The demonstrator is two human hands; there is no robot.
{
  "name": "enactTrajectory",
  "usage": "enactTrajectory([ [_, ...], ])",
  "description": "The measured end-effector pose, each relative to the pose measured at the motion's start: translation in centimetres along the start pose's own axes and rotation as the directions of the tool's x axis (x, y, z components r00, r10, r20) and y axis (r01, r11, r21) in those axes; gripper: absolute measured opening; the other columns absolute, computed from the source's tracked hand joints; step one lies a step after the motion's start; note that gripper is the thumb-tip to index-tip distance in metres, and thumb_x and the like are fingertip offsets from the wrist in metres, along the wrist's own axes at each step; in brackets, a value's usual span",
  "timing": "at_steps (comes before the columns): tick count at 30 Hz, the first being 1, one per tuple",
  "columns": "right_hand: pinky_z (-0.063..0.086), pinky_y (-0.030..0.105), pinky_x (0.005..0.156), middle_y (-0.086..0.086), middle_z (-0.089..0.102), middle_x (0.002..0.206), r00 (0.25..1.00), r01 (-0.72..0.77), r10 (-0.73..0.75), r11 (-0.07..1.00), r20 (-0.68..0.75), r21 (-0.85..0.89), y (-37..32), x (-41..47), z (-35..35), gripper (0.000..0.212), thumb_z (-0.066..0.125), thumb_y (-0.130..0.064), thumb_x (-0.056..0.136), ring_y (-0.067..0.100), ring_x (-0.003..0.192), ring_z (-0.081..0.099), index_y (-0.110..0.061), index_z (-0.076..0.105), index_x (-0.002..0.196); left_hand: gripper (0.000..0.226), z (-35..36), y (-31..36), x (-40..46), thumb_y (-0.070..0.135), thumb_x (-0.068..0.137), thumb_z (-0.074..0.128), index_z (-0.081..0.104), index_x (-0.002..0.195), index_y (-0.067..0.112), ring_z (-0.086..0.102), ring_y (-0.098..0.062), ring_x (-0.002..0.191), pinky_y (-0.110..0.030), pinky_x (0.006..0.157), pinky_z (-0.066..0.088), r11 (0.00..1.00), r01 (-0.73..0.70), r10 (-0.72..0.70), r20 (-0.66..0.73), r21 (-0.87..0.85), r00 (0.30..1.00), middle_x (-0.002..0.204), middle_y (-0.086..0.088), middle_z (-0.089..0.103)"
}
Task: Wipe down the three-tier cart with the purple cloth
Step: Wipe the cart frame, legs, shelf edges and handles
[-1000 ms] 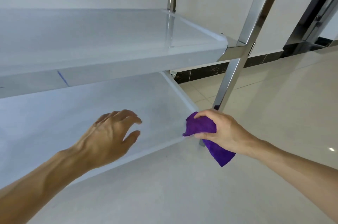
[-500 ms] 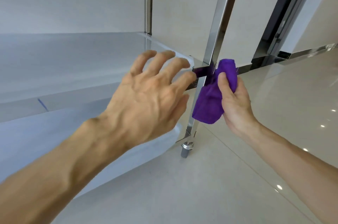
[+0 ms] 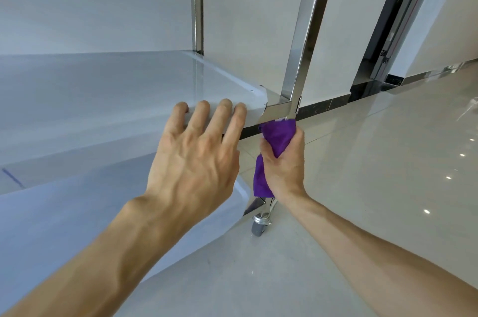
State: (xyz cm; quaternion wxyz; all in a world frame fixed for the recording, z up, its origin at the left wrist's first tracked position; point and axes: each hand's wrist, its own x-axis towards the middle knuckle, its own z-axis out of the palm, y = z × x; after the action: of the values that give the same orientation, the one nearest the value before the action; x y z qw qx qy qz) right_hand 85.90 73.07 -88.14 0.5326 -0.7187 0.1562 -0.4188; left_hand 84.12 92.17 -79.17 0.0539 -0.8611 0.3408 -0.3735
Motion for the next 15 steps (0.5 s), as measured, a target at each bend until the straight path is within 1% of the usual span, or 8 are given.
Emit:
enactTrajectory([
  [1, 0.058, 0.036, 0.074, -0.004, 0.059, 0.109, 0.999, -0.033, 0.033, 0.999, 0.015, -0.013, 1.3, -0.6, 0.2, 0.042, 0.070, -0.028, 0.086, 0.015, 0.089, 0.065, -0.033, 0.043, 0.118, 0.061, 0.1, 0.0, 0.0, 0.029, 0.091, 0.049, 0.036, 0.145, 0.005, 0.051, -0.036, 0.110, -0.050, 0.099, 0.033, 1.000, 0.003, -0.003, -0.002, 0.001, 1.000, 0.135, -0.012, 0.050],
  [4, 0.060, 0.043, 0.075, 0.001, 0.059, 0.109, 0.971, -0.190, 0.197, 0.980, 0.134, -0.063, 5.3, -2.9, 0.3, 0.039, 0.070, -0.019, 0.087, 0.019, 0.088, 0.066, -0.038, 0.044, 0.109, 0.060, 0.5, -0.1, 0.1, 0.028, 0.092, 0.048, 0.035, 0.146, 0.005, 0.051, -0.035, 0.111, -0.050, 0.100, 0.033, 1.000, 0.019, -0.019, -0.002, 0.015, 1.000, 0.137, -0.011, 0.049],
  [6, 0.060, 0.045, 0.076, 0.005, 0.059, 0.110, 0.948, -0.251, 0.270, 0.960, 0.169, -0.123, 7.0, -3.4, 0.4, 0.037, 0.070, -0.016, 0.087, 0.023, 0.090, 0.066, -0.032, 0.044, 0.109, 0.060, 0.7, -0.2, 0.2, 0.027, 0.092, 0.049, 0.035, 0.146, 0.005, 0.052, -0.035, 0.111, -0.050, 0.100, 0.033, 0.999, 0.028, -0.028, -0.011, 0.020, 1.000, 0.138, -0.011, 0.049],
  [7, 0.060, 0.043, 0.076, 0.005, 0.060, 0.109, 0.944, -0.262, 0.281, 0.957, 0.171, -0.127, 7.2, -3.3, 0.5, 0.035, 0.070, -0.016, 0.087, 0.024, 0.091, 0.066, -0.029, 0.045, 0.110, 0.060, 0.8, -0.3, 0.2, 0.026, 0.091, 0.049, 0.036, 0.146, 0.005, 0.052, -0.035, 0.111, -0.050, 0.100, 0.033, 0.999, 0.030, -0.030, -0.015, 0.020, 0.999, 0.137, -0.011, 0.050],
  [8, 0.059, 0.037, 0.073, 0.003, 0.061, 0.107, 0.946, -0.257, 0.276, 0.959, 0.171, -0.123, 7.1, -3.0, 0.6, 0.033, 0.070, -0.017, 0.088, 0.022, 0.090, 0.066, -0.027, 0.046, 0.108, 0.059, 1.0, -0.4, 0.2, 0.026, 0.092, 0.049, 0.035, 0.146, 0.005, 0.052, -0.035, 0.110, -0.049, 0.100, 0.033, 0.999, 0.031, -0.030, -0.018, 0.020, 0.999, 0.137, -0.011, 0.050],
  [10, 0.054, 0.022, 0.066, 0.001, 0.063, 0.104, 0.961, -0.204, 0.222, 0.971, 0.165, -0.122, 6.0, -2.0, 0.8, 0.030, 0.070, -0.021, 0.088, 0.012, 0.086, 0.066, -0.029, 0.047, 0.105, 0.059, 1.2, -0.6, 0.3, 0.025, 0.092, 0.047, 0.035, 0.146, 0.006, 0.051, -0.035, 0.110, -0.049, 0.099, 0.032, 0.999, 0.033, -0.032, -0.024, 0.024, 0.999, 0.137, -0.011, 0.050],
  [12, 0.054, 0.022, 0.066, 0.001, 0.065, 0.103, 0.977, -0.144, 0.157, 0.985, 0.144, -0.094, 4.0, -0.5, 0.8, 0.029, 0.071, -0.022, 0.087, 0.005, 0.081, 0.064, -0.028, 0.048, 0.105, 0.058, 1.4, -0.7, 0.4, 0.025, 0.092, 0.047, 0.036, 0.145, 0.006, 0.052, -0.035, 0.109, -0.049, 0.098, 0.031, 0.999, 0.039, -0.039, -0.034, 0.022, 0.999, 0.136, -0.011, 0.051],
  [15, 0.052, 0.022, 0.070, 0.000, 0.065, 0.099, 0.994, -0.033, 0.042, 0.996, 0.098, -0.088, 0.1, 1.8, 0.6, 0.032, 0.074, -0.028, 0.084, 0.008, 0.083, 0.064, -0.035, 0.045, 0.097, 0.056, 1.7, -1.0, 0.4, 0.025, 0.092, 0.046, 0.037, 0.144, 0.006, 0.052, -0.035, 0.108, -0.049, 0.097, 0.031, 0.999, 0.048, -0.047, -0.049, 0.020, 0.998, 0.133, -0.011, 0.052],
])
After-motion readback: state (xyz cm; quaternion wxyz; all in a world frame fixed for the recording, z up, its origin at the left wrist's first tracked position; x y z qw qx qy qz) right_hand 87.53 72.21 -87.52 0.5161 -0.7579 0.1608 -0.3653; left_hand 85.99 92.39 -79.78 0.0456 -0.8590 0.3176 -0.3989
